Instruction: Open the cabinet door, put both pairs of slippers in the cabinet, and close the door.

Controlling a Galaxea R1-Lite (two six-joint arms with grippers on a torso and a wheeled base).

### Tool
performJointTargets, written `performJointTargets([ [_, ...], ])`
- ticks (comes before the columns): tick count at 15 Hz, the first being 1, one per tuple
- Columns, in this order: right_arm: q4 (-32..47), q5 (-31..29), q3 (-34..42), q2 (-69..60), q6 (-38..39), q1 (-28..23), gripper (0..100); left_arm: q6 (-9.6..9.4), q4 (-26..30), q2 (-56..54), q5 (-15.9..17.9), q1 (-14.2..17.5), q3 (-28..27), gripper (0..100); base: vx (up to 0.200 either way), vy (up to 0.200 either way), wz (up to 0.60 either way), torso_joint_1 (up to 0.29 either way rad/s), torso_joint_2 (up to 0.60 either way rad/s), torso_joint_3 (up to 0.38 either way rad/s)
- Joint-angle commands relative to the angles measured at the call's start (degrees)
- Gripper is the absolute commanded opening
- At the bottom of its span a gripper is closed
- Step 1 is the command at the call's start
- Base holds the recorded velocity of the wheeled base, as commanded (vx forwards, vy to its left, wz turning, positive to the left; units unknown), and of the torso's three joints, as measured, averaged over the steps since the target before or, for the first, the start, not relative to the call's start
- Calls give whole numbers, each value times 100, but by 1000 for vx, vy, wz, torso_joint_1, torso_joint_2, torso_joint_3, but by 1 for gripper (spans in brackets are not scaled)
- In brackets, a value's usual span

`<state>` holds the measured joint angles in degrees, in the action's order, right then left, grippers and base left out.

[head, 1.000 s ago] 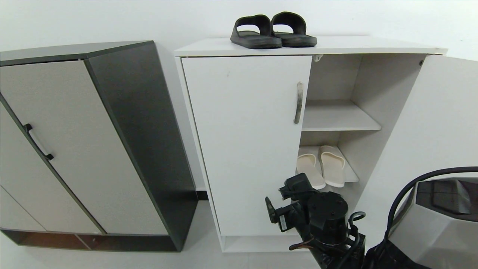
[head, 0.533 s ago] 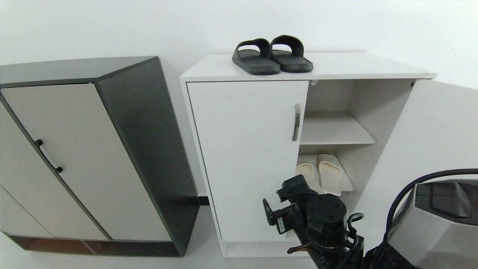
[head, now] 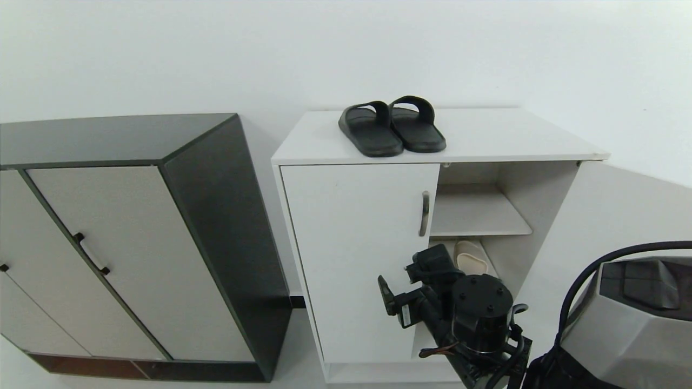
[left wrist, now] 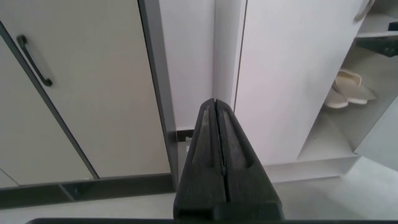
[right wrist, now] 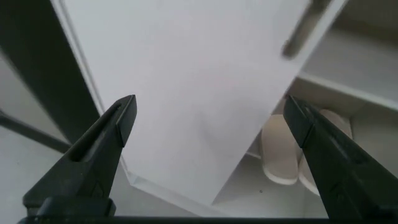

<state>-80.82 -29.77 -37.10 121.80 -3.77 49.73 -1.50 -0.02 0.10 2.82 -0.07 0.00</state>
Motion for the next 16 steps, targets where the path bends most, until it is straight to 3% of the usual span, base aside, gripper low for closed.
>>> performJointTargets([
  [1,-4,-3,1,28,-1,2,100,1,2,8,0,-1,0,0,0,0,0,163,-471,-315],
  [16,-4,-3,1,28,-19,-7,100,1,2,8,0,-1,0,0,0,0,0,213,-523,-319],
])
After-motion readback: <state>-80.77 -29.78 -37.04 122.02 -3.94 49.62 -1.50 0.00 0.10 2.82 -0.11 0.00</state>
